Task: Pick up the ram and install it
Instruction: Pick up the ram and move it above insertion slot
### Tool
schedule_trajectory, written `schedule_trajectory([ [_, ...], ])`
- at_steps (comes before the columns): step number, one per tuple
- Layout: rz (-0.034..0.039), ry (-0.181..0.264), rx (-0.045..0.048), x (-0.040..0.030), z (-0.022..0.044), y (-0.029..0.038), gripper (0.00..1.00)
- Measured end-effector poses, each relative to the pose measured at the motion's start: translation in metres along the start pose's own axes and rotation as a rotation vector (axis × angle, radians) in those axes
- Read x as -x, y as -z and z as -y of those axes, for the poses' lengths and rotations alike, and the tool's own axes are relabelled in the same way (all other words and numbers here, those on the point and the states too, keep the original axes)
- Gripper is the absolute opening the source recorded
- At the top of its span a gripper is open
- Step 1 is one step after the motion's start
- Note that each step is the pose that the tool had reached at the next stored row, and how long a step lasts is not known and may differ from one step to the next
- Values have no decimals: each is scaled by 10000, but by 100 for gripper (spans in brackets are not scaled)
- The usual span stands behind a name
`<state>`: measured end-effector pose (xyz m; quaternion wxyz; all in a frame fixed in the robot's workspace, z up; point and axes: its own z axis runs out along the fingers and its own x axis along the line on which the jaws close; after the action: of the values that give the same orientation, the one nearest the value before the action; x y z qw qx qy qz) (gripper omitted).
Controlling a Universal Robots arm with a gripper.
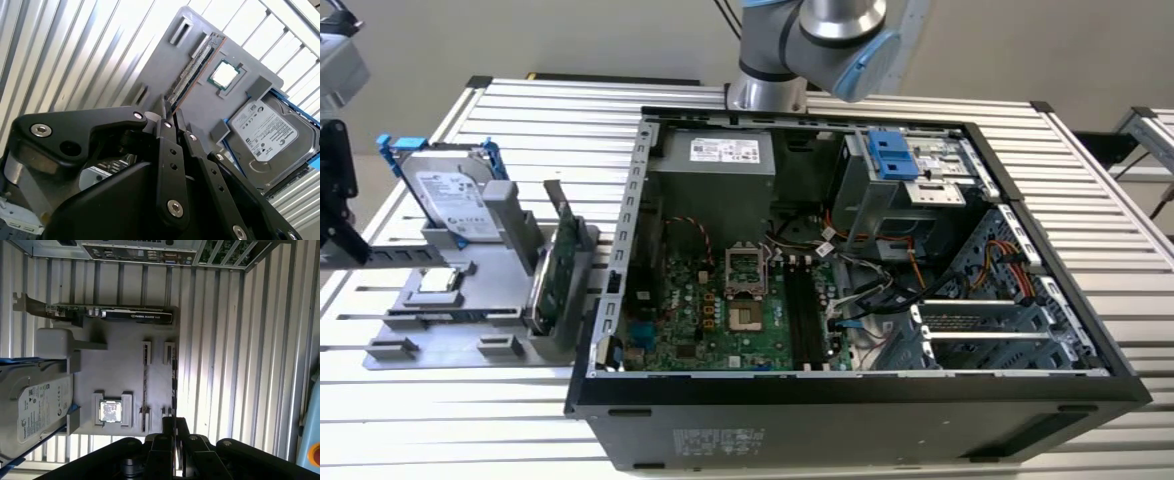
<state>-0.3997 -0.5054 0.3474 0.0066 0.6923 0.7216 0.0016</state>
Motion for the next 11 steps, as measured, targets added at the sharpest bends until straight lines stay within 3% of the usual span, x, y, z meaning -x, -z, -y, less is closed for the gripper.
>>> schedule_trajectory([
  [11,0,0,1,1,2,101,0],
])
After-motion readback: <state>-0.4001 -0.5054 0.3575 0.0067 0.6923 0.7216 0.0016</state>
